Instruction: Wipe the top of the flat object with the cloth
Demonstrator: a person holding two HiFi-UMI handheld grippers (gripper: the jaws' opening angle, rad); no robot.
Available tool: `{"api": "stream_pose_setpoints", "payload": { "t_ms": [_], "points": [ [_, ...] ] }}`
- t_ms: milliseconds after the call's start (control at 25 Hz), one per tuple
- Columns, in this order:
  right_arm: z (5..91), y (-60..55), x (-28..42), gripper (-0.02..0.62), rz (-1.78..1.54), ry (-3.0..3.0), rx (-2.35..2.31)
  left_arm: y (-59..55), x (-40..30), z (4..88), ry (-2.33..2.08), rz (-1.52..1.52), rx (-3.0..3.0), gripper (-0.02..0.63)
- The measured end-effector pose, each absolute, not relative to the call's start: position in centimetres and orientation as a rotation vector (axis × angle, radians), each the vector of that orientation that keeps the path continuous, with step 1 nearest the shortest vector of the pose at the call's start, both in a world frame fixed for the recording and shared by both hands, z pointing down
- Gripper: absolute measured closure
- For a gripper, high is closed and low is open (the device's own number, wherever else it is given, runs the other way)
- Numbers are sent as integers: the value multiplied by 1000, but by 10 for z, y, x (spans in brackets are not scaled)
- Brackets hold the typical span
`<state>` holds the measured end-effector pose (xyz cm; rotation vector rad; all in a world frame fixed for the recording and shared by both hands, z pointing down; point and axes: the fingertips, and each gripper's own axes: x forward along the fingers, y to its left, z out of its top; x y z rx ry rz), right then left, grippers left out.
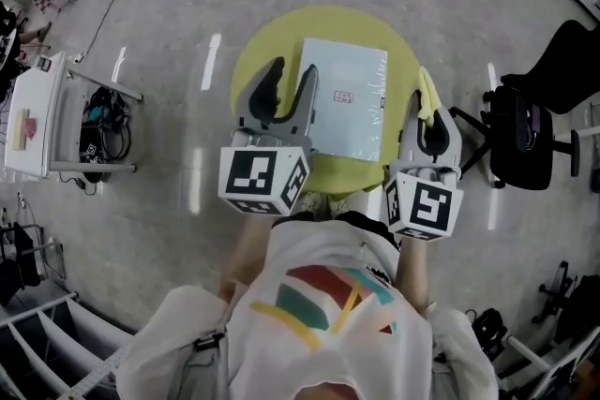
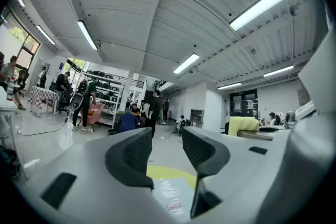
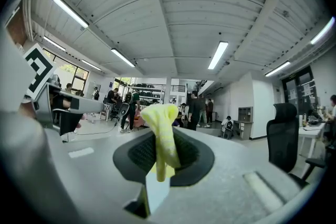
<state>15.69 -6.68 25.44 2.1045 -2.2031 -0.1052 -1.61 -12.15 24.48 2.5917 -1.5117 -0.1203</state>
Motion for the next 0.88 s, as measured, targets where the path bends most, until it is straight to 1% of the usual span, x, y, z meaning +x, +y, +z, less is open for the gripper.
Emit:
{"api": "stream_pose_setpoints", "payload": {
  "t_ms": [160,440,720,880],
  "points": [
    [259,-72,152,568,-101,-2217,2070,-134,-25,275,-1516,-43,2503,431],
    [271,-77,150,568,-83,-2214,2013,-147,-43,376,-1460,190,2269,431],
    [287,-78,147,566,-42,-2223,1950,-127,-46,491,-1281,420,2016,439],
    [292,-80,145,566,-29,-2220,1934,-113,-49,528,-1242,525,1944,439]
  ]
}}
